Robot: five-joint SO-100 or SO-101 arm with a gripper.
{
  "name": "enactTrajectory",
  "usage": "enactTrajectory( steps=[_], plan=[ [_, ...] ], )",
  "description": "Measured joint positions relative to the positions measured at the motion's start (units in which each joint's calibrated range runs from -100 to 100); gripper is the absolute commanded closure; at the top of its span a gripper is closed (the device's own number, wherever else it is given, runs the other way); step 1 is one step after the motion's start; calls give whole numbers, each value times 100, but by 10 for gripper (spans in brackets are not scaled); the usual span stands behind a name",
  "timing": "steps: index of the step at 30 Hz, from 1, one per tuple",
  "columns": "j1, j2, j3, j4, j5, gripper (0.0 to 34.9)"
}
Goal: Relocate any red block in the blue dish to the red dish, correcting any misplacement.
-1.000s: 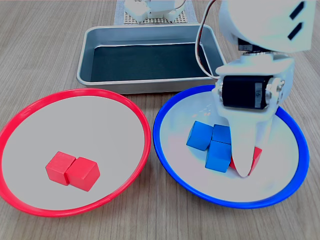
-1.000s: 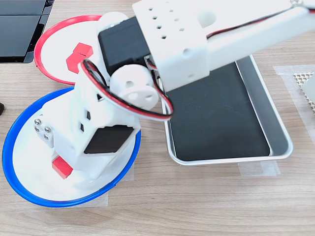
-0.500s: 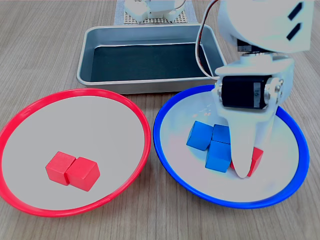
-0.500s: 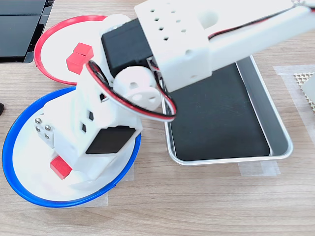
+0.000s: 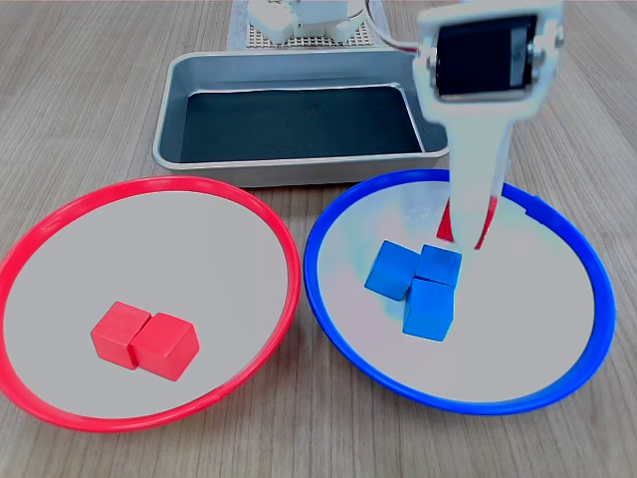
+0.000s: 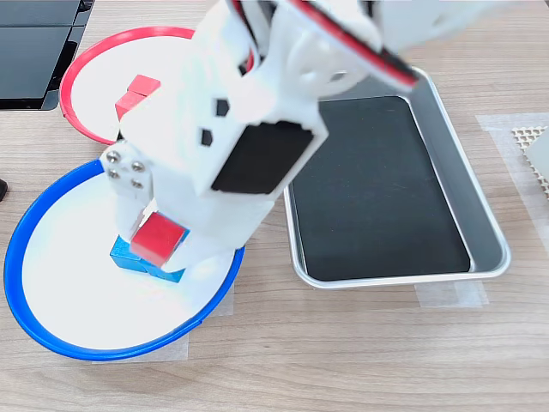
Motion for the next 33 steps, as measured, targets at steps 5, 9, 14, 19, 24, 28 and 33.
enactTrajectory(
  steps=[5, 9, 14, 19, 24, 28, 33],
  plan=[
    [150, -571, 100, 294, 366, 346],
    [460, -895, 100, 522, 747, 346],
    [956, -1168, 100, 685, 1431, 346],
    [1593, -1176, 100, 685, 1958, 347],
    [2053, -895, 172, 685, 2549, 347],
    [2363, -665, 172, 636, 3018, 347],
    [2504, -494, 209, 424, 3365, 347]
  ],
)
